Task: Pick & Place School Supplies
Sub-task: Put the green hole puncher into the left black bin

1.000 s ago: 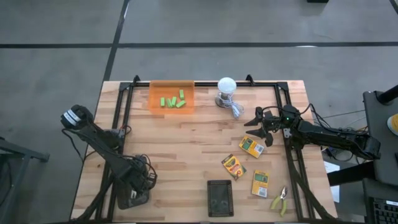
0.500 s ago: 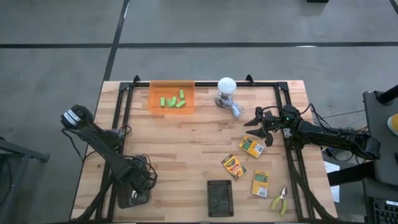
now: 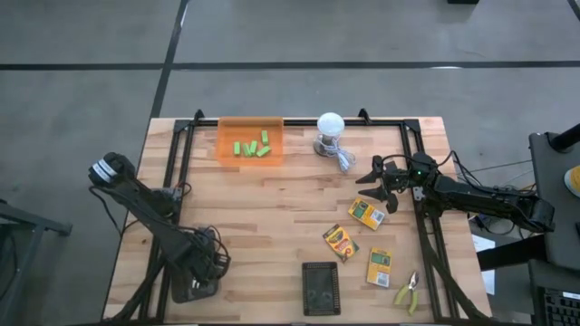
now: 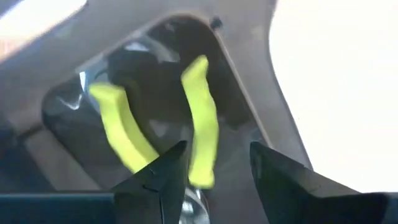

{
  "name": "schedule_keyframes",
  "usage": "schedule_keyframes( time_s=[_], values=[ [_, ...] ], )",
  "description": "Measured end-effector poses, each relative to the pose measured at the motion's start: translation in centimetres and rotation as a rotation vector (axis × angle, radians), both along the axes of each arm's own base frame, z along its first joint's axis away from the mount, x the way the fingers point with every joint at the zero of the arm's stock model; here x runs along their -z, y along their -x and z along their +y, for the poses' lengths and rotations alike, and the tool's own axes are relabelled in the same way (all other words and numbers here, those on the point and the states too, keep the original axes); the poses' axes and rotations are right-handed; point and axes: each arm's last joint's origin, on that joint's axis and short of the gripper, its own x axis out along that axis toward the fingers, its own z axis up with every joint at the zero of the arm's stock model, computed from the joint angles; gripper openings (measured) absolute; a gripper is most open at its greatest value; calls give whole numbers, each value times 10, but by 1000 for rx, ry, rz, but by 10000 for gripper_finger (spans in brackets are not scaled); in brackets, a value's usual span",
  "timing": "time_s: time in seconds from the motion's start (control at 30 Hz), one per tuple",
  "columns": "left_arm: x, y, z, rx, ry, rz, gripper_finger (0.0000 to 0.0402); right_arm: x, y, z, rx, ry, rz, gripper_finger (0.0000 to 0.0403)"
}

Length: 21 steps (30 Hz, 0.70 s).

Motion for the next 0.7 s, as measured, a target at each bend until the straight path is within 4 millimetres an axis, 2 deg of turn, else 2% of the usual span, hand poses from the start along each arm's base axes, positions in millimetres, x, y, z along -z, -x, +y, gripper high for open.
schedule_keyframes(
  time_s=[0.4,0.7],
  values=[
    [-54,-6,-5,2,-47,47,177,0,0,0,0,0,0,178],
    [-100,-14,1,8,-162,-61,177,0,0,0,0,0,0,178]
  ],
)
